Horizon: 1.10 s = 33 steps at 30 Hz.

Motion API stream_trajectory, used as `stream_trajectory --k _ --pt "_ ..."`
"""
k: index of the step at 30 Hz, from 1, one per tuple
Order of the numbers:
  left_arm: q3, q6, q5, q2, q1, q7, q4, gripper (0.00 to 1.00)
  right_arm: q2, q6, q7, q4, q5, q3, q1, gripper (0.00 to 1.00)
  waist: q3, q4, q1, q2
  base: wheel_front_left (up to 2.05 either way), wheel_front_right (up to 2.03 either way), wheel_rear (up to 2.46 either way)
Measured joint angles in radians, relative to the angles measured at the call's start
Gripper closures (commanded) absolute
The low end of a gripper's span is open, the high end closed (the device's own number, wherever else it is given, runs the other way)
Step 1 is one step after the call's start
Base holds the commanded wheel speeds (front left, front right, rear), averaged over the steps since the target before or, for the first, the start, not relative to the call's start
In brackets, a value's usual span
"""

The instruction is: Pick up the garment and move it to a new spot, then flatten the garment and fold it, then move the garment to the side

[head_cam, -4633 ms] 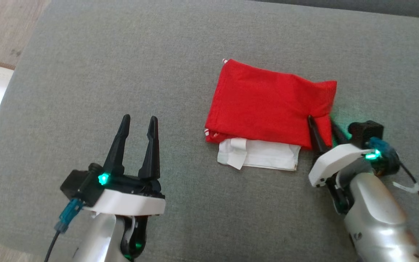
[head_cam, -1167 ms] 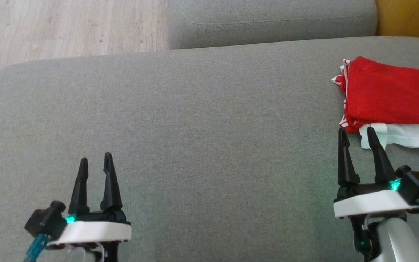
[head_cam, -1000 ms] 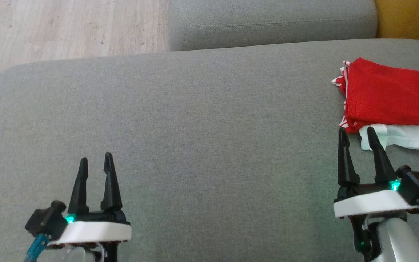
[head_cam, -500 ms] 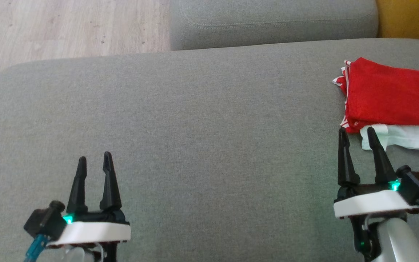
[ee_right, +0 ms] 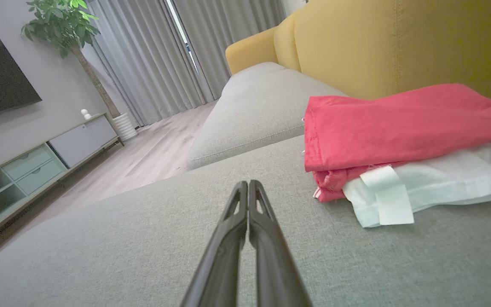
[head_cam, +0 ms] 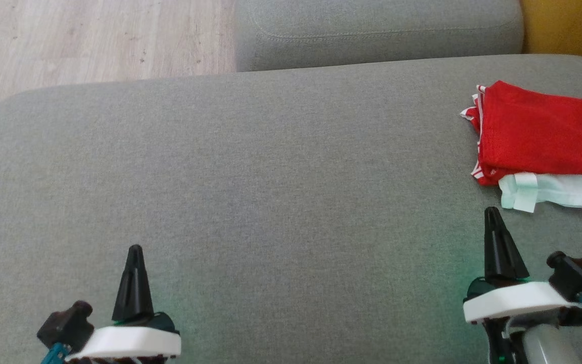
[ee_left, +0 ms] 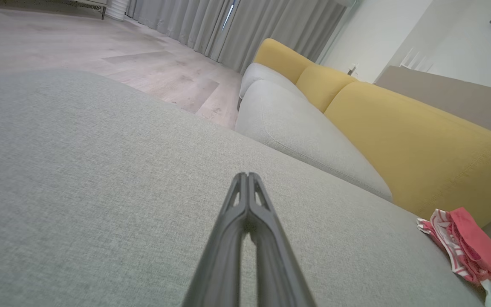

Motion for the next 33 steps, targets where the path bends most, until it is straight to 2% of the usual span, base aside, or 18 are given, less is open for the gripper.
stream_trajectory --k 33 --pt "0.034 0.0 -0.3 0.001 -0.005 0.087 -0.001 1.0 -0.001 0.0 0.081 0.0 0.356 -0.028 -0.002 1.0 -0.013 -0.006 0.0 0.0 0.0 0.0 0.0"
